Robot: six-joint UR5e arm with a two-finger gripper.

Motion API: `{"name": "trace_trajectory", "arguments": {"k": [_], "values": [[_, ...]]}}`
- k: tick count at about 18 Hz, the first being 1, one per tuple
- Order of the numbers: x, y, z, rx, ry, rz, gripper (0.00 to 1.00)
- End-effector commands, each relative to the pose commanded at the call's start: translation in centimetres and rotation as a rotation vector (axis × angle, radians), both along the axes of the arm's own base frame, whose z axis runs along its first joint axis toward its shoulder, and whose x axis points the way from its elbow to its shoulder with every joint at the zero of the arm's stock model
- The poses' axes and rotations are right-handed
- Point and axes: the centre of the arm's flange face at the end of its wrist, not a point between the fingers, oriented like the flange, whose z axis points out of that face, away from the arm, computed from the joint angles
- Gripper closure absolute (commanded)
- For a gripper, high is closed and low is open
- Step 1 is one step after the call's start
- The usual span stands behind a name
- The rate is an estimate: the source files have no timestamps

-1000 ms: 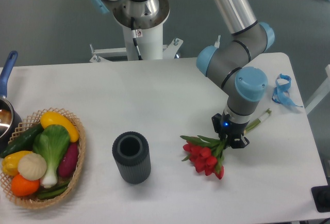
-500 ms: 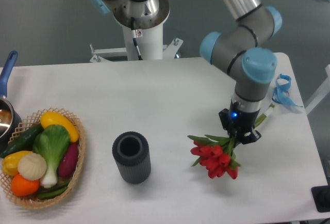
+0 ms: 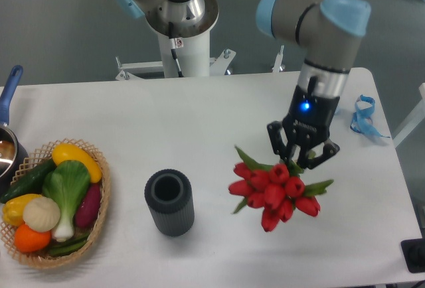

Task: Pick up the flowers from the table
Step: 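Lift the gripped red tulip bunch up off the table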

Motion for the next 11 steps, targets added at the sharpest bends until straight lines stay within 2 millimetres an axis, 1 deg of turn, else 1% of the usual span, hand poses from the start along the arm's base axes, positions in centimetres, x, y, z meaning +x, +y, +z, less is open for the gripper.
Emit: {"name": "trace_trajectory", "arguments": {"k": [2, 4, 9, 11], "values": [[0.0, -0.3, 0.6, 0.058, -0.036, -0.010, 0.77], [-0.1, -0.7, 1.0, 0.068, -0.033, -0.006, 0.77], [-0.6, -1.3, 1.2, 0.073, -0.030, 0.004, 0.77], [-0.5, -1.2, 1.2, 0.073, -0.031, 0.003, 0.77]]}}
